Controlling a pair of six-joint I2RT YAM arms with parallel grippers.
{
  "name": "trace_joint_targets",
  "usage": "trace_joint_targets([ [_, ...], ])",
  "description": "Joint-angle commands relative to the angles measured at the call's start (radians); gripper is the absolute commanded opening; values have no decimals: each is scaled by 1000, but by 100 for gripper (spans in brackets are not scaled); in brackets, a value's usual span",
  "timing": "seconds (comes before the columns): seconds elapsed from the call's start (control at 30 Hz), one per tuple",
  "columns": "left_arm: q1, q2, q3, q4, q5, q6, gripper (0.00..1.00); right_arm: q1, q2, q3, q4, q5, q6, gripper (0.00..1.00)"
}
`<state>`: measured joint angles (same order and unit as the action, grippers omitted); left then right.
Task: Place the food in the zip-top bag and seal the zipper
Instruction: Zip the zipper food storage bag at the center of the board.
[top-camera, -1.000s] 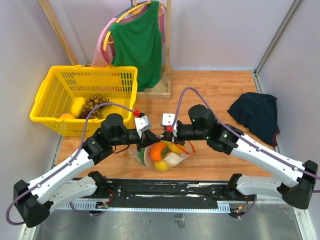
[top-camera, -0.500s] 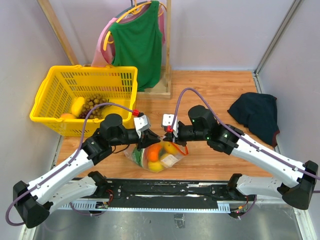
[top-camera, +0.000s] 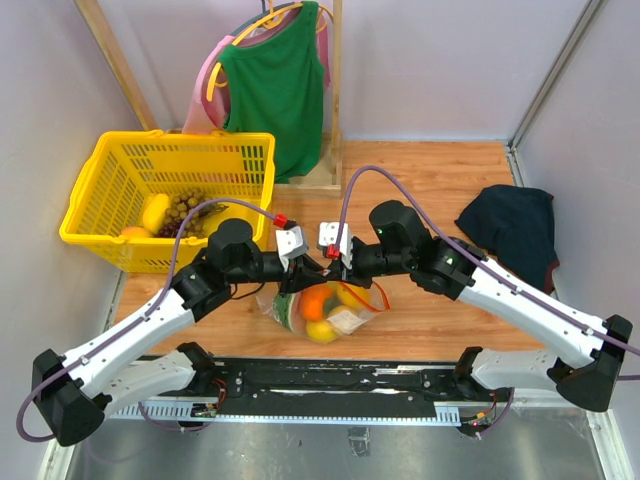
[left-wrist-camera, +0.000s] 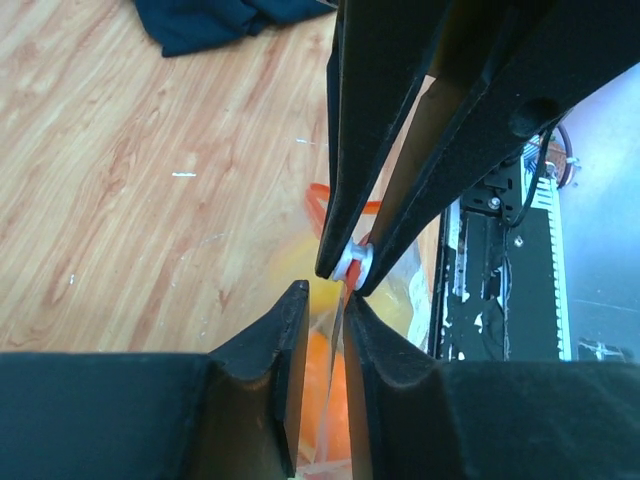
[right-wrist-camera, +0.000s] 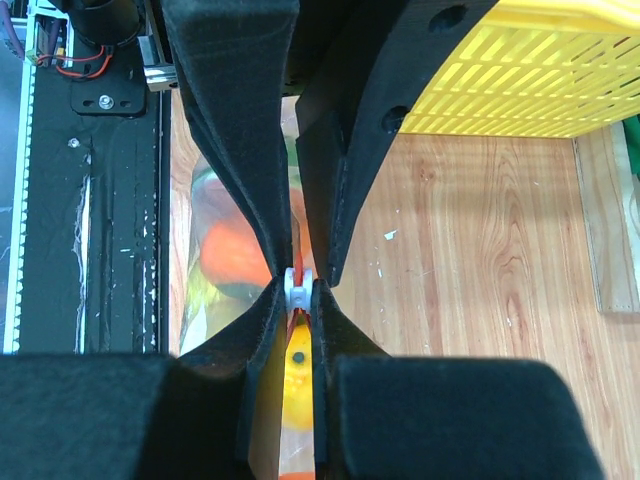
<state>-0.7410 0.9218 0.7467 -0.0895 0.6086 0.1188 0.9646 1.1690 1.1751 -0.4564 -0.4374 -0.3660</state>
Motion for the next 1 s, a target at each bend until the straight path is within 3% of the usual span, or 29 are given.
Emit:
trace_joint_targets([
  [0.0,5,15,57,39,45,35,18,-1,10,61,-36,-20,-27,1],
  [0.03,5,19,61,39,48,39,7,-1,12,63,-39,-20,-29,1],
  [0.1,5,22,59,44,48,44,1,-1,15,61,-48,-8,-36,1],
  [0.23,5,4,20,87,24,22,0,-1,15,47,-74,30,-43,1],
  [0.57,5,-111,-159,371,-116,-115,0,-1,28,43,-169,162,-53,1],
  [0.97,5,-187,-253,441,-199,-161,0,-1,34,25,-221,279,-44,1],
])
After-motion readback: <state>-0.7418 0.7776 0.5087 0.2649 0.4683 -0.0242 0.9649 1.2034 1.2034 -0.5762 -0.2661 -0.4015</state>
